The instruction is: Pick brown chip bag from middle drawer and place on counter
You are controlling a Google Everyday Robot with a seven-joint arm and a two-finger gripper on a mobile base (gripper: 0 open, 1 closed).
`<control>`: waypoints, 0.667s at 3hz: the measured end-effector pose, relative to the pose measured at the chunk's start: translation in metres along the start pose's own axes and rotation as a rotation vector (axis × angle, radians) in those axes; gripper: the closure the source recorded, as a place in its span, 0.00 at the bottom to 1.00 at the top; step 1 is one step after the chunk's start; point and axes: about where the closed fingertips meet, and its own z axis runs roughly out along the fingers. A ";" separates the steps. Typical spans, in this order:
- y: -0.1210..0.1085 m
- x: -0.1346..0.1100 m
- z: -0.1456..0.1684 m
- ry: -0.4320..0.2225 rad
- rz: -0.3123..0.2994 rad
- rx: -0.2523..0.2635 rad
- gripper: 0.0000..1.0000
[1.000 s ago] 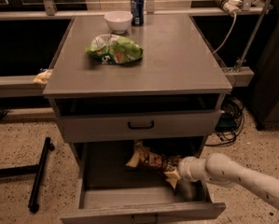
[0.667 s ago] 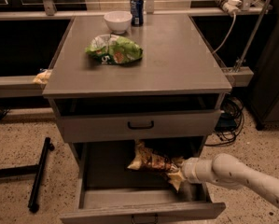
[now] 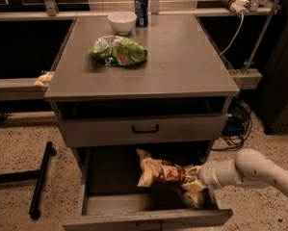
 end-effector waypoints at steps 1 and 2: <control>0.019 -0.023 -0.037 0.004 -0.073 -0.108 1.00; 0.036 -0.052 -0.077 -0.014 -0.157 -0.203 1.00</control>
Offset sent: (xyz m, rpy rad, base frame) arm -0.0665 -0.0215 0.1964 0.0728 -0.0256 0.4835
